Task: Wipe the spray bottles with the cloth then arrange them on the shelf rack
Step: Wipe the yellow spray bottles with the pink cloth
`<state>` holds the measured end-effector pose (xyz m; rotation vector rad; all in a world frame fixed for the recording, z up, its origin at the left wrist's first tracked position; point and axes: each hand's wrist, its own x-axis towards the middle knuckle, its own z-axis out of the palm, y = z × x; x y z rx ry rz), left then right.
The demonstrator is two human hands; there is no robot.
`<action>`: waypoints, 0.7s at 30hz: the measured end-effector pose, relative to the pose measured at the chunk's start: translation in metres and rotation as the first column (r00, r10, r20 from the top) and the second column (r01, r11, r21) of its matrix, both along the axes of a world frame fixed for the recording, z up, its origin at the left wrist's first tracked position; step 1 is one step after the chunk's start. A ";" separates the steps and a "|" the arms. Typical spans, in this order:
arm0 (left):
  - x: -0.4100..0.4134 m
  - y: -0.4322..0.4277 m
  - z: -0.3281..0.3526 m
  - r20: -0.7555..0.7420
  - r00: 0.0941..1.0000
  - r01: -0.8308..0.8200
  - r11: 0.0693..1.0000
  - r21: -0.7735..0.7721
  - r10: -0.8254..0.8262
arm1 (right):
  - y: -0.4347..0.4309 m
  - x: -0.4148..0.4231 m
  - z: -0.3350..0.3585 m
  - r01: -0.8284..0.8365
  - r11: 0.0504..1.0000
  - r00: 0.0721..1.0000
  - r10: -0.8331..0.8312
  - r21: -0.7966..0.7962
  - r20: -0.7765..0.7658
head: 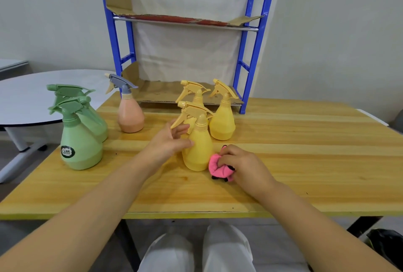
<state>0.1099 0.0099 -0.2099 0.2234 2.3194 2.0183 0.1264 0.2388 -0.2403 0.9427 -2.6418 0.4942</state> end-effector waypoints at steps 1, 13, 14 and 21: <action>0.001 -0.001 -0.004 0.005 1.000 0.025 0.998 -0.059 -0.025 | 0.004 0.000 -0.001 0.012 1.000 1.000 -0.012 -0.022 -0.012; 0.004 0.016 -0.013 -0.165 0.986 -0.009 0.979 -0.204 -0.025 | -0.026 0.020 -0.004 0.021 0.992 0.992 -0.006 0.123 -0.127; 0.002 0.014 -0.013 -0.155 0.987 -0.002 0.977 -0.212 -0.031 | -0.026 0.018 -0.005 0.037 0.992 0.990 -0.021 0.117 -0.139; -0.007 0.004 -0.011 -0.063 0.992 0.092 0.973 -0.210 -0.107 | -0.016 0.003 -0.003 0.120 0.989 0.992 -0.116 0.089 -0.054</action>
